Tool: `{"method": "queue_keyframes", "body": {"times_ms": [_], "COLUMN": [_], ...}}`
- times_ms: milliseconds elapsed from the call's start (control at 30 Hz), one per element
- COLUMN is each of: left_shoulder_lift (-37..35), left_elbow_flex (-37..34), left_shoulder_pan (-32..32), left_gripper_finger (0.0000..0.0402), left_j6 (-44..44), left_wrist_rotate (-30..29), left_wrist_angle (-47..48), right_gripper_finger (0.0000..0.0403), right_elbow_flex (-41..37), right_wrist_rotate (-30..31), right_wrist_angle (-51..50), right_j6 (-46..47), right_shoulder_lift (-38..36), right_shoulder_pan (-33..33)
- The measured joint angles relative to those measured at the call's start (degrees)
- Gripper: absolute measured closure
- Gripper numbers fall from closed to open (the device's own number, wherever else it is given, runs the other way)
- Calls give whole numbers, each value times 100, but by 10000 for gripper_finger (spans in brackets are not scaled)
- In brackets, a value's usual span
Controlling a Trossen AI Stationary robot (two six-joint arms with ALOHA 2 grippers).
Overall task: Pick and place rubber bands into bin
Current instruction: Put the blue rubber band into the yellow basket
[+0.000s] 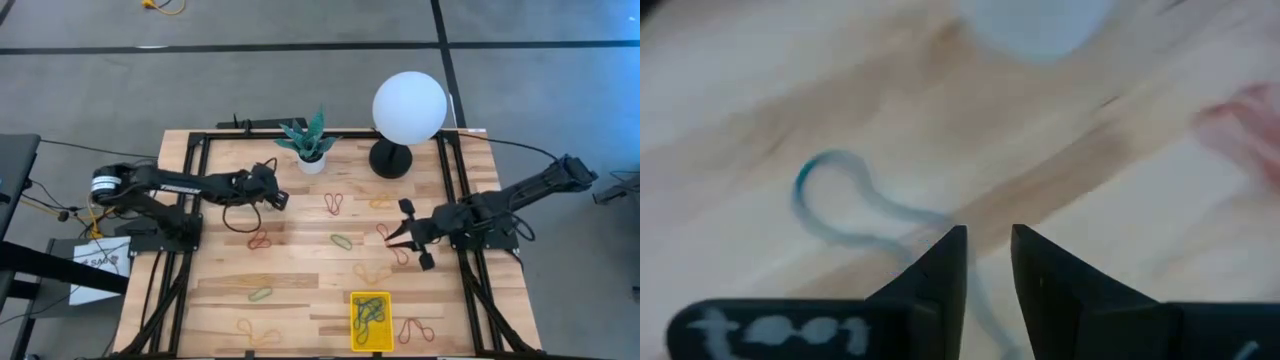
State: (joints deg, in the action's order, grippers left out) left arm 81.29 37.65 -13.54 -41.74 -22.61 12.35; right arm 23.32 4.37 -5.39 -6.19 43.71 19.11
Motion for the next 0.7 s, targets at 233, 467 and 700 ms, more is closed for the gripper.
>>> {"method": "queue_keyframes", "body": {"times_ms": [233, 467, 700], "left_shoulder_lift": [1187, 1295, 1297], "left_elbow_flex": [4, 17, 15], "left_shoulder_pan": [-238, -370, -308], "left_gripper_finger": [329, 329, 329], "left_j6": [-303, -302, -247], "left_wrist_rotate": [62, 111, 163], "left_wrist_angle": [-608, -870, -746], "right_gripper_finger": [331, 331, 331], "right_elbow_flex": [-250, -257, -413], "right_wrist_rotate": [1, -363, -1437], "right_wrist_angle": [546, 497, 188], "right_j6": [-591, -1471, -631], "right_shoulder_lift": [-200, -1237, -2627], "right_shoulder_pan": [-538, -1564, -2826]}}
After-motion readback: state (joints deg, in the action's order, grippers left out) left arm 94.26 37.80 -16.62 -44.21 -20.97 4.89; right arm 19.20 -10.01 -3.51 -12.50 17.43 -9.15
